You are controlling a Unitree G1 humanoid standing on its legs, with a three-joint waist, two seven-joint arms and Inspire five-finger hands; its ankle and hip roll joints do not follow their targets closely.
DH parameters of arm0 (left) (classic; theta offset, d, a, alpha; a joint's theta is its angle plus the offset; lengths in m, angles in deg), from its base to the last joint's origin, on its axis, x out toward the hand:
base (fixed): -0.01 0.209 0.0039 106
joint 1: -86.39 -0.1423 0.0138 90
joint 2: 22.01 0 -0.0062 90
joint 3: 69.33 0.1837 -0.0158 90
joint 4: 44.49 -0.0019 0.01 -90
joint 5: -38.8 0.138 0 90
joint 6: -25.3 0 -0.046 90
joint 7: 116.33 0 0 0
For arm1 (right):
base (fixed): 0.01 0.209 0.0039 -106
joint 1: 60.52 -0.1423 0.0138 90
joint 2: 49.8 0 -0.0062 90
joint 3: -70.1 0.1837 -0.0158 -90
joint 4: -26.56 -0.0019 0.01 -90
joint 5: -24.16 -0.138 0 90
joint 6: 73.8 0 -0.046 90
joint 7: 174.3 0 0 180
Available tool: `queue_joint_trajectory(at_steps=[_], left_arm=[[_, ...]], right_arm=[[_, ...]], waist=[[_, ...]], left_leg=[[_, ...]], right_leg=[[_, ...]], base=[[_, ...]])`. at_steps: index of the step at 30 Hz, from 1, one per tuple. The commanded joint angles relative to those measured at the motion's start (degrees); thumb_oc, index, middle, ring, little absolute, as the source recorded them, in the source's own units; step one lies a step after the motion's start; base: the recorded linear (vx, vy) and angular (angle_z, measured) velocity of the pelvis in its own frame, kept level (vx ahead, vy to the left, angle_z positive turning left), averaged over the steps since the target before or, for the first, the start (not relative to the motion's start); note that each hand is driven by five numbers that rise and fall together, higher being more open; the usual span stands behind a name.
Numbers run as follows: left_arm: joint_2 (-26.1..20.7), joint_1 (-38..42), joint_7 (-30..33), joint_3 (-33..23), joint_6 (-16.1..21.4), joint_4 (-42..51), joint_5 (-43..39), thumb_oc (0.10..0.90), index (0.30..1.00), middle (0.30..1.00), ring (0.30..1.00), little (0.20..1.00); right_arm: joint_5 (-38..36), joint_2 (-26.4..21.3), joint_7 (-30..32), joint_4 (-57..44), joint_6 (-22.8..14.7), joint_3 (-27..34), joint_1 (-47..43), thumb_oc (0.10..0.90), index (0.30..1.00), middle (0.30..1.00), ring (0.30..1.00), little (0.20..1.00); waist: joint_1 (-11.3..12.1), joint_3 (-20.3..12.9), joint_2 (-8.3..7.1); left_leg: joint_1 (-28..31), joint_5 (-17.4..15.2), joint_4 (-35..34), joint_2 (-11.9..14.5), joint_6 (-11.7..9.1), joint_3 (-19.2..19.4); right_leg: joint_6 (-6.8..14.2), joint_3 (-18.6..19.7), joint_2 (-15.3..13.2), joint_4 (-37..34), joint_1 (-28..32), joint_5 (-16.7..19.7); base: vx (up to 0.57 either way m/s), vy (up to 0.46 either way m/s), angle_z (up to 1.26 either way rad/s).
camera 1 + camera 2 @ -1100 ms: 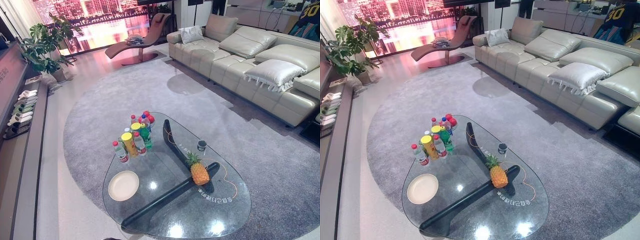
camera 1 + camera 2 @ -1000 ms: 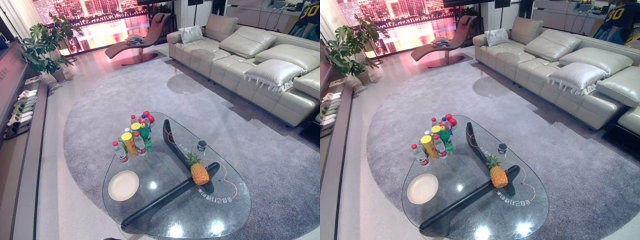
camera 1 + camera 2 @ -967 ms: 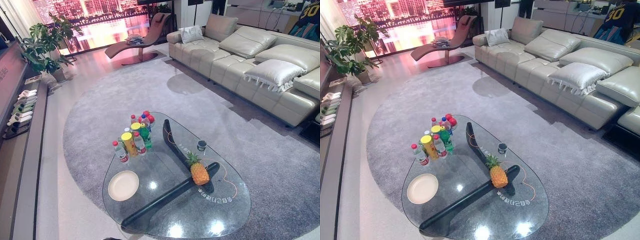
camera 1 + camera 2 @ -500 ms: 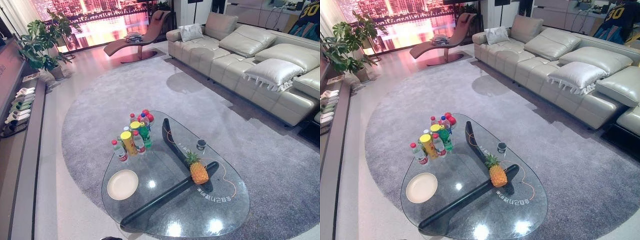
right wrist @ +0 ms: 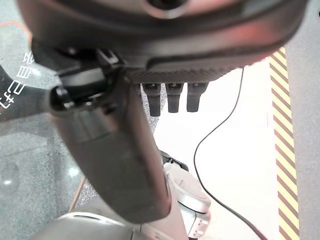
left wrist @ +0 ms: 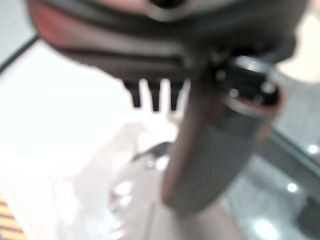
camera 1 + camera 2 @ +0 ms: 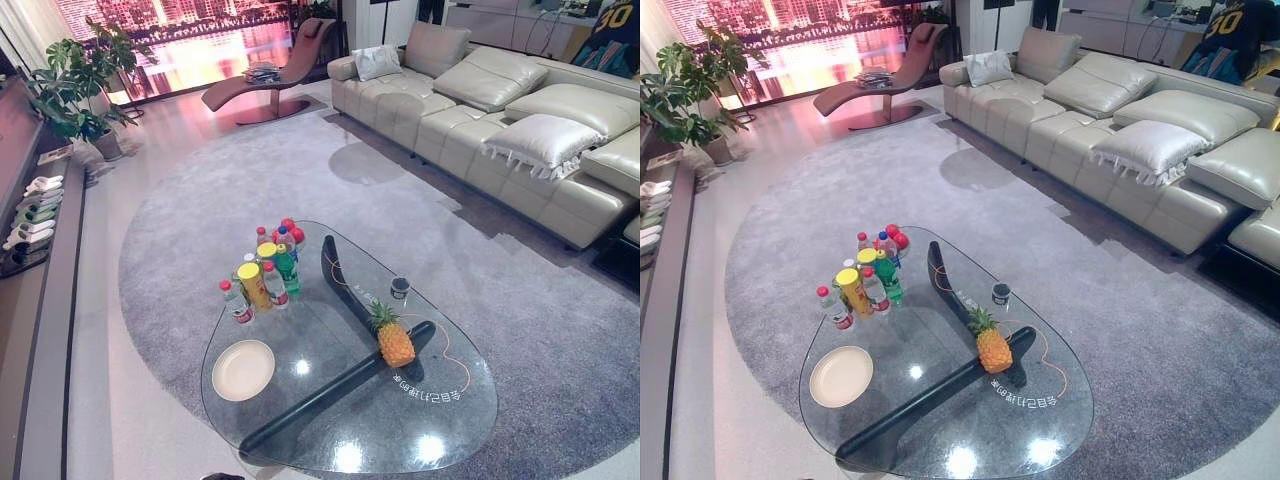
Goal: Pick up the fruit to the plate
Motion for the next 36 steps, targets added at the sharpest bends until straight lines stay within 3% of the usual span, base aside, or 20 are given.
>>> queue_joint_trajectory(at_steps=[1, 11, 16, 23, 26, 28, 32, 36], left_arm=[[0.65, 4.87, -0.21, -0.30, 1.48, -3.32, -0.69, 0.800, 0.900, 0.900, 0.900, 0.900], [0.25, 4.57, -0.03, -0.60, 0.84, -2.83, -1.32, 0.800, 0.900, 0.900, 0.900, 0.900], [-0.03, 4.30, 0.10, 0.45, -0.19, -1.53, -2.86, 0.800, 0.900, 0.900, 0.900, 0.900], [0.04, 9.58, 1.48, 2.26, -0.72, 0.92, -7.79, 0.800, 0.900, 0.900, 0.900, 0.900], [-0.23, 11.11, 0.47, 2.99, -0.49, 1.39, -8.30, 0.800, 0.900, 0.900, 0.900, 0.900], [-0.31, 11.29, -0.08, 3.32, 0.18, 1.47, -8.18, 0.800, 0.900, 0.900, 0.900, 0.900], [-0.87, 12.92, 0.61, 4.30, 1.84, 2.69, -13.40, 0.800, 0.900, 0.900, 0.900, 0.900], [-2.16, 16.79, 1.86, 3.09, 2.72, 3.88, -19.34, 0.800, 0.900, 0.900, 0.900, 0.900]], right_arm=[[-1.40, 0.27, 1.62, 3.27, 0.43, 0.71, -4.53, 0.800, 0.900, 0.900, 0.900, 0.900], [-1.23, -0.19, 1.49, 3.07, 0.60, 0.99, -4.14, 0.800, 0.900, 0.900, 0.900, 0.900], [-2.66, -0.65, 1.85, 2.28, 1.20, 0.27, -4.17, 0.800, 0.900, 0.900, 0.900, 0.900], [-6.16, -1.95, 3.79, 0.91, 2.27, -1.49, -9.08, 0.800, 0.900, 0.900, 0.900, 0.900], [-8.06, -2.86, 4.49, -0.07, 2.38, -1.81, -10.71, 0.800, 0.900, 0.900, 0.900, 0.900], [-8.53, -3.05, 4.72, -0.35, 2.20, -1.73, -11.00, 0.800, 0.900, 0.900, 0.900, 0.900], [-8.28, -4.22, 4.26, -2.82, 1.60, -2.50, -12.79, 0.800, 0.900, 0.900, 0.900, 0.900], [-10.77, -5.10, 8.04, -4.21, -0.90, -3.68, -15.44, 0.800, 0.900, 0.900, 0.900, 0.900]], waist=[[0.62, 1.56, -2.42], [0.60, 2.40, -2.32], [0.39, 5.02, -1.66], [-0.36, 15.32, 0.28], [-0.37, 18.17, 0.60], [-0.36, 18.73, 0.62], [0.09, 22.90, 0.22], [0.38, 26.40, -0.88]], left_leg=[[1.47, -4.43, -0.05, -0.66, 0.43, 1.19], [1.14, -4.22, -0.05, -0.52, 0.32, 1.25], [-1.60, -3.28, -0.05, -0.70, 0.58, 0.84], [-12.13, 0.13, -0.05, -2.34, 1.72, -0.88], [-15.12, 1.13, -0.05, -3.05, 1.93, -1.77], [-15.69, 1.33, -0.05, -3.21, 1.94, -1.89], [-19.18, 2.98, 0.29, -3.94, 1.81, -2.19], [-27.18, 1.62, 10.45, -4.72, 1.50, -3.16]], right_leg=[[0.77, -1.21, -1.17, 0.28, -1.63, 3.16], [0.87, -1.45, -1.23, 0.28, -1.87, 3.25], [0.58, -0.79, -1.07, 0.28, -4.62, 3.90], [-1.43, 0.61, -0.06, 1.79, -15.80, 6.28], [-1.67, 0.79, 0.24, 2.09, -18.52, 6.71], [-1.68, 0.73, 0.27, 2.24, -19.07, 6.77], [-1.99, 0.13, 0.48, 5.84, -23.90, 6.55], [-2.70, -0.19, 0.18, 12.88, -30.33, 5.25]], base=[[0.00, 0.000, 0.00], [0.01, -0.002, 0.00], [0.00, 0.000, 0.00], [-0.19, 0.000, 0.01], [-0.10, -0.020, 0.06], [-0.02, -0.002, 0.00], [-0.09, 0.014, -0.02], [-0.10, -0.029, -0.04]])
